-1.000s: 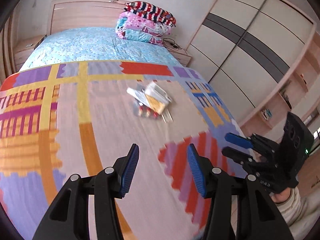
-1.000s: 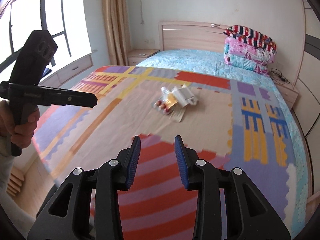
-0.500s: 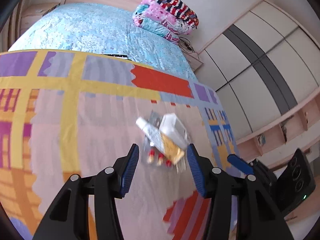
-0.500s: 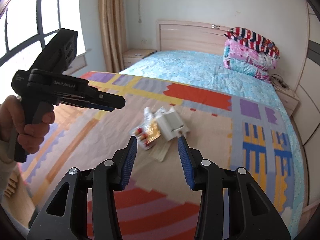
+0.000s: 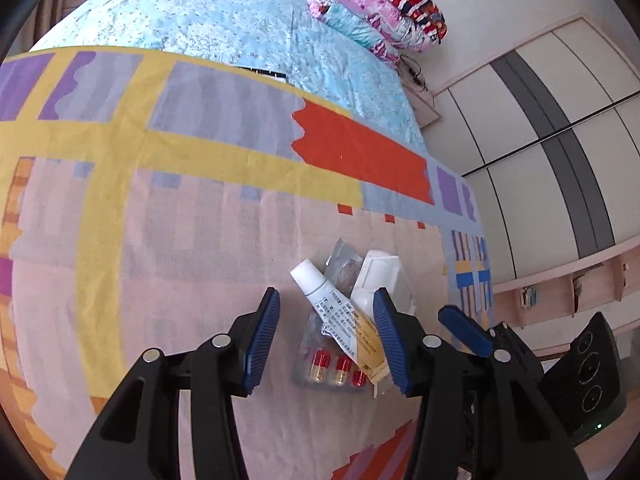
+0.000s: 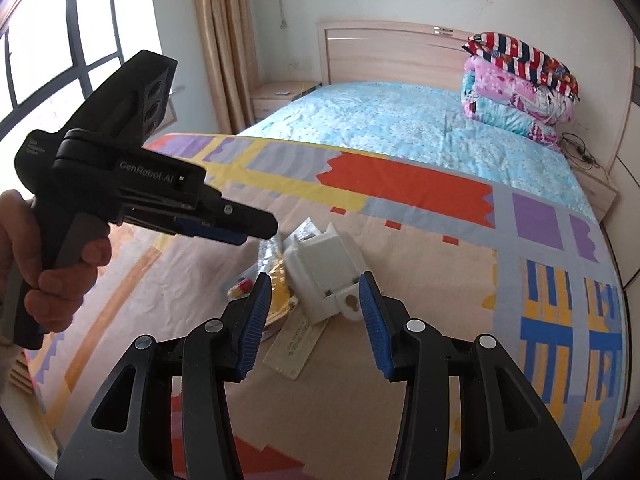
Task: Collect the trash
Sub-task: 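Grasp the white-and-yellow ointment tube with the left gripper while the right gripper grasps the white plastic box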
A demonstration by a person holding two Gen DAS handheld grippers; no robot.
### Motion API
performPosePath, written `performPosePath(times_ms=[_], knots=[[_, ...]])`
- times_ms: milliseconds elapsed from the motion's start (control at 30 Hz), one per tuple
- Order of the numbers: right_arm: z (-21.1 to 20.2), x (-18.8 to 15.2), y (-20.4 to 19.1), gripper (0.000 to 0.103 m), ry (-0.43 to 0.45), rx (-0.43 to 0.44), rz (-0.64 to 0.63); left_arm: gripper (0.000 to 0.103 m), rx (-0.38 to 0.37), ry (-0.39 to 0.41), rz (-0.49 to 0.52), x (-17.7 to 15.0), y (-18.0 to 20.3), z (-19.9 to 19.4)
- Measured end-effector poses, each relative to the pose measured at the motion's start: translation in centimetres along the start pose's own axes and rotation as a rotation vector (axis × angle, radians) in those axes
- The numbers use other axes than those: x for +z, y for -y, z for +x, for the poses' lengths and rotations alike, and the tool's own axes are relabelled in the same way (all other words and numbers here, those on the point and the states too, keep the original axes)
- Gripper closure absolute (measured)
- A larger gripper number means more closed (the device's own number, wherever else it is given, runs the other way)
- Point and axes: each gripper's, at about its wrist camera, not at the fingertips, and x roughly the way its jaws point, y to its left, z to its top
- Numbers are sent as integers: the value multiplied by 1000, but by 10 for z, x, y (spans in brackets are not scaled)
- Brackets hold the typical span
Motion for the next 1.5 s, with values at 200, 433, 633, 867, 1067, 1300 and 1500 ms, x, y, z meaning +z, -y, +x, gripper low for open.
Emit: performPosePath(times_ms=[200, 433, 633, 867, 1067, 1300, 1500], knots=[[13, 2, 13, 52, -21, 76, 58, 72, 27, 16, 3, 6, 3, 6], [23, 11, 9, 44, -26, 77, 34, 80, 49, 21, -2, 10, 7, 13], [30, 14, 15, 44, -38, 45, 16, 86, 93, 42, 35, 11, 14, 17], [42, 18, 13, 38, -82, 54, -18, 88, 79, 35, 55, 2, 12, 15], [41, 20, 9, 42, -98, 50, -30, 88, 78, 54, 64, -3, 9, -3], [22, 23, 3, 48, -59, 35, -34, 88, 72, 84, 102, -16, 16, -27], [2, 26, 2, 50, -28, 31, -9, 88, 68, 100, 118, -29, 20, -42]])
